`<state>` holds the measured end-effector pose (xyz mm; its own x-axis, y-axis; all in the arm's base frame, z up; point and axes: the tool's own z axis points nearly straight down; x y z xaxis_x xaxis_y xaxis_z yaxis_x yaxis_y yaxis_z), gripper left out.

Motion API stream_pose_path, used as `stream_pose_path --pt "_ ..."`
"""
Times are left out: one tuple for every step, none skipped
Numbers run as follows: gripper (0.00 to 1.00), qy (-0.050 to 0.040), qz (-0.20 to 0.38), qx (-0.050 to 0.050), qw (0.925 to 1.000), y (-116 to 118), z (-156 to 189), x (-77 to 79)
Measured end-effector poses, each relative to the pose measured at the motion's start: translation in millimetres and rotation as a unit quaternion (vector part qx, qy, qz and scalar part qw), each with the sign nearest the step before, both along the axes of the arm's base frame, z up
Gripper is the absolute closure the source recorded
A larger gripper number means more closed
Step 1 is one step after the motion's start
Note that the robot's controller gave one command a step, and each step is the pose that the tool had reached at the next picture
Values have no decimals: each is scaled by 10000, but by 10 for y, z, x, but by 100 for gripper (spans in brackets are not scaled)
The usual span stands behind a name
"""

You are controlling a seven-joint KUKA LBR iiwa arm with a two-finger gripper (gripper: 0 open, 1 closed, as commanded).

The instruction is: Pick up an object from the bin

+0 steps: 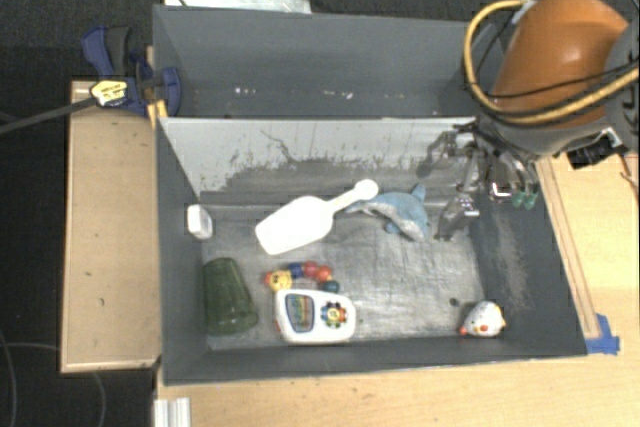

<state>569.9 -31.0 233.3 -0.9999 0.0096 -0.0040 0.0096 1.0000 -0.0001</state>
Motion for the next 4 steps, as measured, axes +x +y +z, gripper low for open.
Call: stream_pose_path --pt "0 0 1 0 10000 0 0 0" --pt "0 -36 -65 -1 10000 -68 -456 -18" --pt "100 -12 -690 6 9976 43 -1589 -167" --pt "0 -11 -682 4 9977 44 -1606 -174"
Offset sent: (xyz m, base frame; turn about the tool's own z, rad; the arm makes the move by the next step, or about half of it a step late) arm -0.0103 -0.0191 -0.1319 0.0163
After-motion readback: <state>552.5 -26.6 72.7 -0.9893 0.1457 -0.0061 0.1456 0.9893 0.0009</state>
